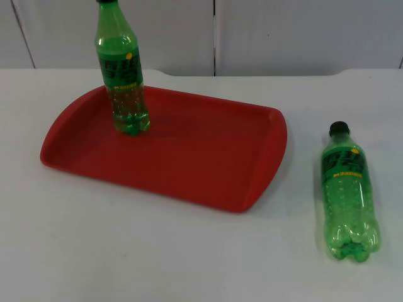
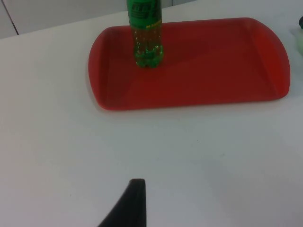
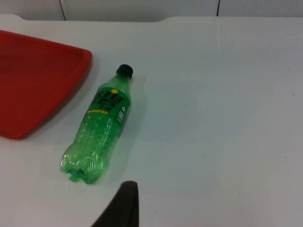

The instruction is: Place the bottle upright on the tray.

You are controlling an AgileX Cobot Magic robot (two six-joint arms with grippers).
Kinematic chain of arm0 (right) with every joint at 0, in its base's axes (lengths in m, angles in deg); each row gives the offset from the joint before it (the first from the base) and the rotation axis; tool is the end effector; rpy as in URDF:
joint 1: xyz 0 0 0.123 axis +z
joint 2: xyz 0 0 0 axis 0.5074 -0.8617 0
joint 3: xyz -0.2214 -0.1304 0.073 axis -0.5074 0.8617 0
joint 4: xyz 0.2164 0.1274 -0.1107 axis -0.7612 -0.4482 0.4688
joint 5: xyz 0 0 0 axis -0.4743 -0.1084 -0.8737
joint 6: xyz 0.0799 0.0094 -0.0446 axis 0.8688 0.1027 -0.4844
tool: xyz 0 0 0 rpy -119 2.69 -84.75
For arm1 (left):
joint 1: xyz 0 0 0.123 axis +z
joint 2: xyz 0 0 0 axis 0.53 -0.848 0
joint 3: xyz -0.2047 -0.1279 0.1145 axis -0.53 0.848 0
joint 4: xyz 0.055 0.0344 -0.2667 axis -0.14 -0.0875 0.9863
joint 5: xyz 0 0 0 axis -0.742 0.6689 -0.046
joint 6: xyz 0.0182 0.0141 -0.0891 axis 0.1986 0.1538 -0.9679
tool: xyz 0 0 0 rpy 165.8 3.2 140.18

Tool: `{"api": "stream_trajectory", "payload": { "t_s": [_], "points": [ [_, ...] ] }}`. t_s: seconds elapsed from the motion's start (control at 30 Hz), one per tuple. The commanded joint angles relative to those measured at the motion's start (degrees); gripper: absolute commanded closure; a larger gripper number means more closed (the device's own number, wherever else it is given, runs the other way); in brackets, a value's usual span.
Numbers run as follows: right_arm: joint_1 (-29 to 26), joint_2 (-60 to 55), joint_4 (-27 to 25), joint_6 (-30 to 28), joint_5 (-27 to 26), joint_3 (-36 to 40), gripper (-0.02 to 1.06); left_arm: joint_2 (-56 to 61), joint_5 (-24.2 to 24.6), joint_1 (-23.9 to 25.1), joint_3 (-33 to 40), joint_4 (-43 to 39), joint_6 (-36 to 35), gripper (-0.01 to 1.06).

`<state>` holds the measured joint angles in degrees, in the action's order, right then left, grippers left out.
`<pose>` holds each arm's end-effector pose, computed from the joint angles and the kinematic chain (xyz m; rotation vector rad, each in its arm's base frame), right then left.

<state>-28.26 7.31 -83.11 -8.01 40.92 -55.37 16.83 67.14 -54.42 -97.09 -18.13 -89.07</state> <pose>0.0312 0.0035 0.2932 -0.0764 2.0416 0.0358 0.0326 -0.0104 0.2861 0.3774 2.0406 -0.2137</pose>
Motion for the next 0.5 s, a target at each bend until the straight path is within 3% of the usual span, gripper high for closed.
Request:
{"api": "stream_trajectory", "payload": {
  "t_s": [0.0,0.47],
  "points": [
    [-0.31,0.23,0.03,0.25,-0.04,0.39,0.03,0.24,-0.36,-0.38,0.24,0.35,0.05,0.0],
    [-0.31,0.23,-0.09,0.16,-0.04,0.39,0.03,0.24,-0.36,-0.38,0.24,0.23,0.05,0.0]
  ]
}}
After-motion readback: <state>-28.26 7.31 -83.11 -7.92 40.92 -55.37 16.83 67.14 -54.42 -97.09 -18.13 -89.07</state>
